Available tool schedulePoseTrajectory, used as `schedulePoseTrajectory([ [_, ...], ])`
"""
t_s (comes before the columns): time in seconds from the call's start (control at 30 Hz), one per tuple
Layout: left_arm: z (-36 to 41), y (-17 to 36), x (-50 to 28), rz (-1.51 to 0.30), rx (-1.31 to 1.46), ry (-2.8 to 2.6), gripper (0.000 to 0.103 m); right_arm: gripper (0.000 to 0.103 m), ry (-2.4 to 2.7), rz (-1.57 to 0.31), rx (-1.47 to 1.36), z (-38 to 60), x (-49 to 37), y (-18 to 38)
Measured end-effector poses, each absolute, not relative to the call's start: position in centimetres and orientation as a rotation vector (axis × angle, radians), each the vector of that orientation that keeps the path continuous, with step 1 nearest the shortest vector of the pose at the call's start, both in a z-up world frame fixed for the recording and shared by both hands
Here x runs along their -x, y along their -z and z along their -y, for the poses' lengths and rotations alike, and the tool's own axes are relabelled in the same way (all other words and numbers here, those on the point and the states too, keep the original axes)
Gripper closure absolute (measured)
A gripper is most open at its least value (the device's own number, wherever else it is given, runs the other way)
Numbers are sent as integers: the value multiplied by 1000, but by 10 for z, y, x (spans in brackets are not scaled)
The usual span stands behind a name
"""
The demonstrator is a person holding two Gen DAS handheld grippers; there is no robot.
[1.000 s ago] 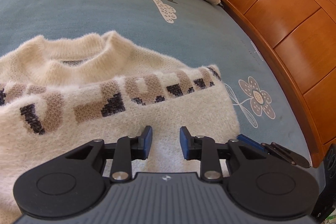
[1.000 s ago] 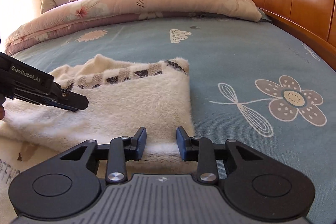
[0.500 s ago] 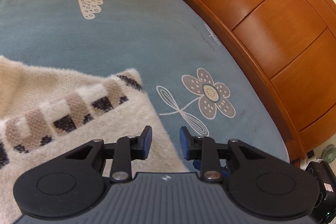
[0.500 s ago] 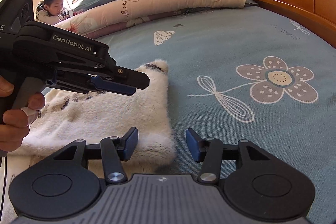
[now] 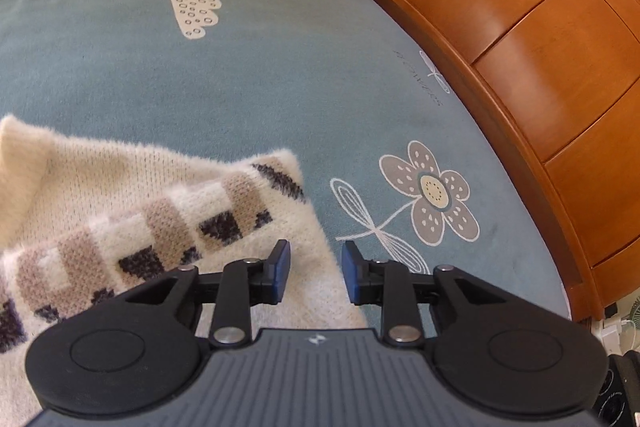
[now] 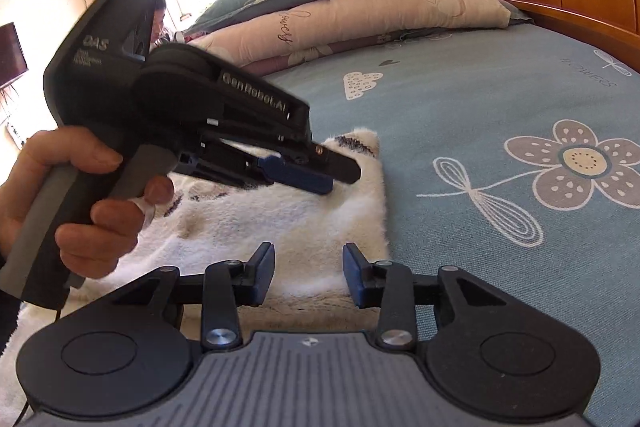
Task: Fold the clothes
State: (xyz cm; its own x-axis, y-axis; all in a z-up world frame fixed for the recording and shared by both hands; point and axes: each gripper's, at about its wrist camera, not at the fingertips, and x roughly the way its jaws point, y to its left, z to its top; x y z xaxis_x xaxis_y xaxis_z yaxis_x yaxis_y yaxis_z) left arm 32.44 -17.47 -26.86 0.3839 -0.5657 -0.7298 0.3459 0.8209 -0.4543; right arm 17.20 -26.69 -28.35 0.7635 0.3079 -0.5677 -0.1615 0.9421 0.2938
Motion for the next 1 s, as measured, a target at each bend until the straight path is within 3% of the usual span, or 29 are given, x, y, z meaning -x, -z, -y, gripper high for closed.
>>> schedulePoseTrajectory([
  [0.4,206,282,-369,-1025,143,512,72,63,-238,-683,-246,267,-172,286],
  [0.6,208,269,-358,-1029,173,559,74,63,-242,-684,-249,267,-170,285],
  [0.7,210,261,-350,-1051,188,602,68,63,-244,-685,-256,269,-170,285],
  [0.83,225,273,-335,-1065,57,583,68,63,-244,-685,-255,269,-170,285],
  [1.0,217,271,-336,-1075,114,586,68,63,-245,-684,-254,269,-170,285],
])
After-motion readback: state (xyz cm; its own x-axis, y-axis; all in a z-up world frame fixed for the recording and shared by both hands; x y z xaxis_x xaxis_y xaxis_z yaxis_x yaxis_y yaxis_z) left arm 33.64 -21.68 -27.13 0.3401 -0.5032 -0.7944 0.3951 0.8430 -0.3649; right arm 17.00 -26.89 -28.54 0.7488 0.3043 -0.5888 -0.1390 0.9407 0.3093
